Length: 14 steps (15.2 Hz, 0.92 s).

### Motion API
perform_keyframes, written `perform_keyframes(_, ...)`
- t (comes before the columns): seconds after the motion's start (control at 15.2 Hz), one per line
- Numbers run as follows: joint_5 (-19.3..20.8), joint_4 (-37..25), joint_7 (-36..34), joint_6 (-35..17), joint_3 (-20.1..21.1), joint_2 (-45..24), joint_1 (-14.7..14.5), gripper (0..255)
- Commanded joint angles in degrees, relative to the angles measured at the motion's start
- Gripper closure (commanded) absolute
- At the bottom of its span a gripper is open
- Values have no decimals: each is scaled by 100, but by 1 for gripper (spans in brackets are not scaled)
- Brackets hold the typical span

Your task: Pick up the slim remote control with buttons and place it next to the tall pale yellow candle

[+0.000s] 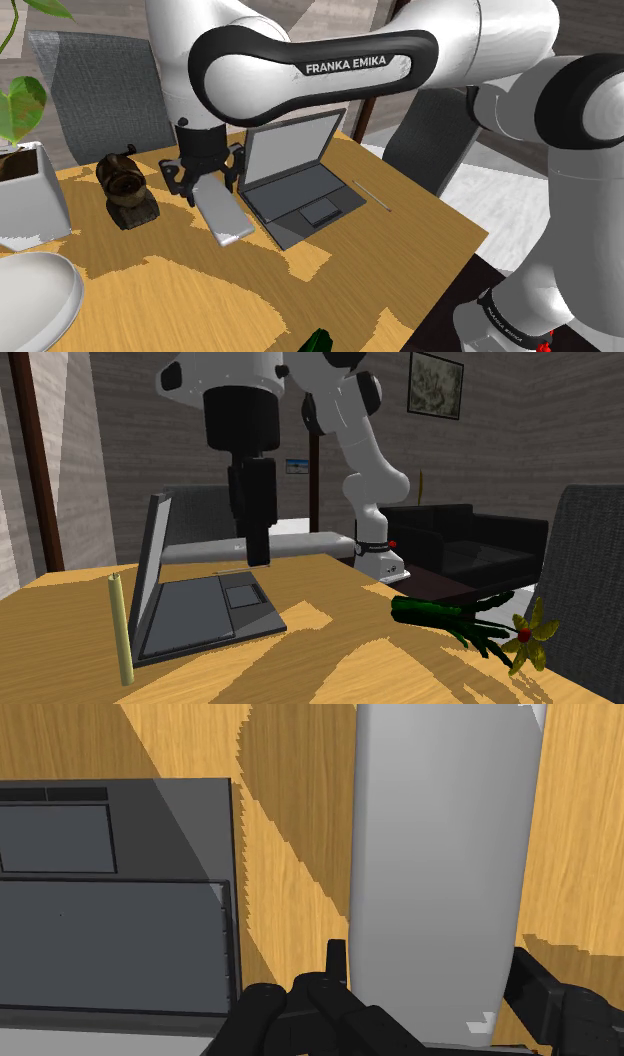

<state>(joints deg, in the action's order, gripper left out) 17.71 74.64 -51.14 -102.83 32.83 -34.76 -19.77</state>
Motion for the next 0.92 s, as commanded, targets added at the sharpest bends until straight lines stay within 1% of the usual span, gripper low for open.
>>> perform_keyframes(0.0,26,69,-14,-118,-16,-50,-1,255)
perform_keyframes(0.86,190,675,-130,-948,-123,-317,32,255)
